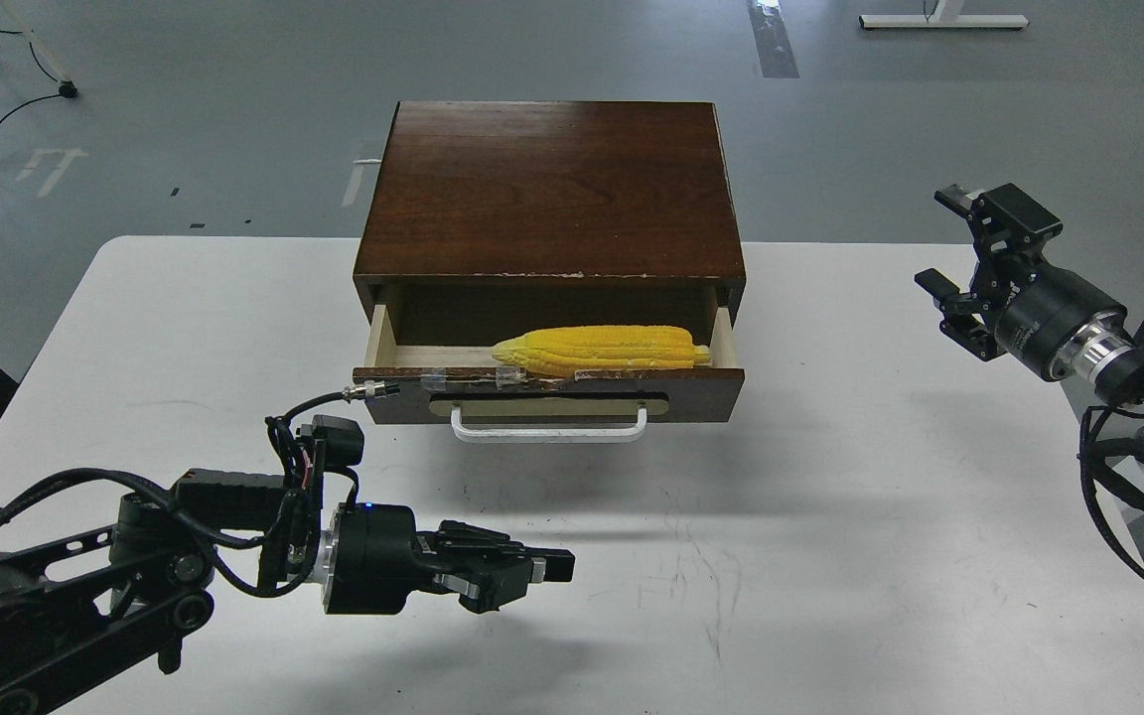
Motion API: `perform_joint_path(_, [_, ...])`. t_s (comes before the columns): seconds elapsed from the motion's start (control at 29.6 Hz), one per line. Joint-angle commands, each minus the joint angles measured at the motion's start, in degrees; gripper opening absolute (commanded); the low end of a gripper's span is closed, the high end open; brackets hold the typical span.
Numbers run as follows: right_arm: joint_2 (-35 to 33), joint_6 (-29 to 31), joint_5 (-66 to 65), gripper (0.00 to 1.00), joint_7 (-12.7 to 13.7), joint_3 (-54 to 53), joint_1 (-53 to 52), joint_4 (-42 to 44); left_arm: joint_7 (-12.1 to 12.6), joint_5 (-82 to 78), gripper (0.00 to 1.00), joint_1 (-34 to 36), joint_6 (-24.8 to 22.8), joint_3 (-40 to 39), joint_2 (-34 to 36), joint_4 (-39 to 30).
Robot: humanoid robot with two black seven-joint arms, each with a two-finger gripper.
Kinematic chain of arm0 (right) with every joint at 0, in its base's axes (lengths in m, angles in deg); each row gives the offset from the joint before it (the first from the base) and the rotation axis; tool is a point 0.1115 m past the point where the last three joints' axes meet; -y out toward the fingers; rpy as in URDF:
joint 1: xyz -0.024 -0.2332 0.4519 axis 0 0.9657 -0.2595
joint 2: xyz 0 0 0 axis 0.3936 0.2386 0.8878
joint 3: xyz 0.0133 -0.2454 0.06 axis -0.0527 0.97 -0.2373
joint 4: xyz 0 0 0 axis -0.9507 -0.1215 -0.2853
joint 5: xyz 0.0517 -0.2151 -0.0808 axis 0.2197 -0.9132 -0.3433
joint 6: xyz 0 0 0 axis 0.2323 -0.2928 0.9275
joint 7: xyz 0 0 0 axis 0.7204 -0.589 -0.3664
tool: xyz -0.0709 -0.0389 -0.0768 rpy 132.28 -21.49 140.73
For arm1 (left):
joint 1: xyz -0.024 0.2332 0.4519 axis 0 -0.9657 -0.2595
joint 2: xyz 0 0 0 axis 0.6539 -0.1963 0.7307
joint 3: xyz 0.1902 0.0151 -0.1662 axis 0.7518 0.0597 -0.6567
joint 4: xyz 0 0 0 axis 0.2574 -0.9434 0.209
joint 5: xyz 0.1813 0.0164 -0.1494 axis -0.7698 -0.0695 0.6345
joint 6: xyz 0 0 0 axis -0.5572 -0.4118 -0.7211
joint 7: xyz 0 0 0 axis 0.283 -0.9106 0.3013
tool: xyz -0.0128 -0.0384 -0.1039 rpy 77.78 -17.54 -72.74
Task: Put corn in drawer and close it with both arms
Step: 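Bring the left gripper low in front of the drawer's white handle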
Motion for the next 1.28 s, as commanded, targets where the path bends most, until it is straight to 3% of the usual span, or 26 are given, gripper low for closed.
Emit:
perform_joint_path(0.0, [0.16,-0.06,-0.01,1.0,0.0,0.05,0.63,0.0,-0.02,3.46,0.0,-0.01,2.39,0.0,-0.02,3.63])
perform_joint_path(0.34, [0.25,-0.06,-0.01,1.0,0.0,0.22,1.33,0.0,-0.02,8.29,0.0,0.34,2.4,-0.7,-1.52,8.3])
perform_joint_path(1.25, [0.25,0.02,-0.01,1.0,0.0,0.14,2.12,-0.09,-0.02,9.52,0.0,1.49,2.13,-1.05,-1.78,9.79])
